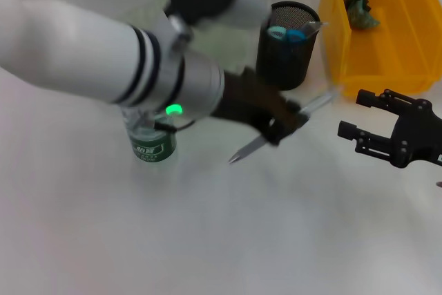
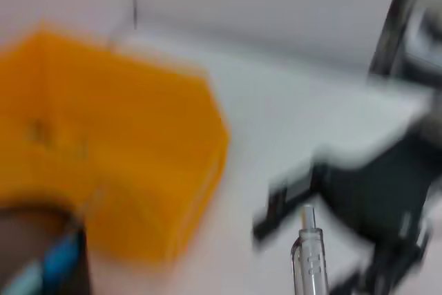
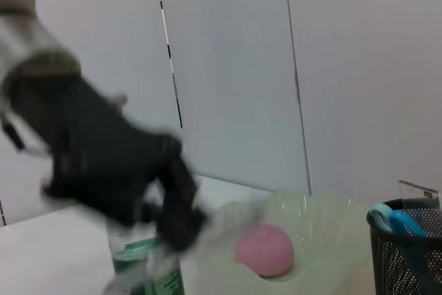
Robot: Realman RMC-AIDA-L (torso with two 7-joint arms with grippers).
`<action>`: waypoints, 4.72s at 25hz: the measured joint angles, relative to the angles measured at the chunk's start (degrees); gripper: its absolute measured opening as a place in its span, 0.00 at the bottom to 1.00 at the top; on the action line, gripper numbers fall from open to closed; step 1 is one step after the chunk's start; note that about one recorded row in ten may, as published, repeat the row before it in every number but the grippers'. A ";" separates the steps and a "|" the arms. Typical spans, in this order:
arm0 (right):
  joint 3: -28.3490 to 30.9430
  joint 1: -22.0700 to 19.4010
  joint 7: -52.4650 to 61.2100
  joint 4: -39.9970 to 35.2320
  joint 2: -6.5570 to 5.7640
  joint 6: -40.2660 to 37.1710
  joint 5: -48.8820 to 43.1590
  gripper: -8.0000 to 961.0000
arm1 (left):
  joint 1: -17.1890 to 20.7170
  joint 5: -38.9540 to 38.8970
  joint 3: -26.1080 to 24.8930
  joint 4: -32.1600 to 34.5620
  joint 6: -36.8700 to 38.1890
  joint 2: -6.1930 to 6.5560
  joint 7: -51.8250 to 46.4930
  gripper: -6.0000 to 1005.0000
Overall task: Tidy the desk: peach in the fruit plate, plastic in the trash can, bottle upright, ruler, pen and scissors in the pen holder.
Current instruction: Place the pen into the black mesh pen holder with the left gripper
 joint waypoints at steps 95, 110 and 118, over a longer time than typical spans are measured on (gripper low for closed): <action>-3.62 13.98 -7.25 17.49 2.87 13.82 4.19 0.76 | -25.46 -92.30 -12.68 -61.88 -19.69 -0.48 87.57 0.18; -5.37 14.10 -7.25 16.05 2.79 13.90 3.69 0.76 | -25.80 -92.25 -11.25 -61.88 -23.54 -0.48 87.56 0.19; -5.36 14.60 -7.25 16.15 2.89 13.89 3.96 0.76 | -26.41 -92.39 -11.19 -61.24 -24.23 -0.48 87.38 0.19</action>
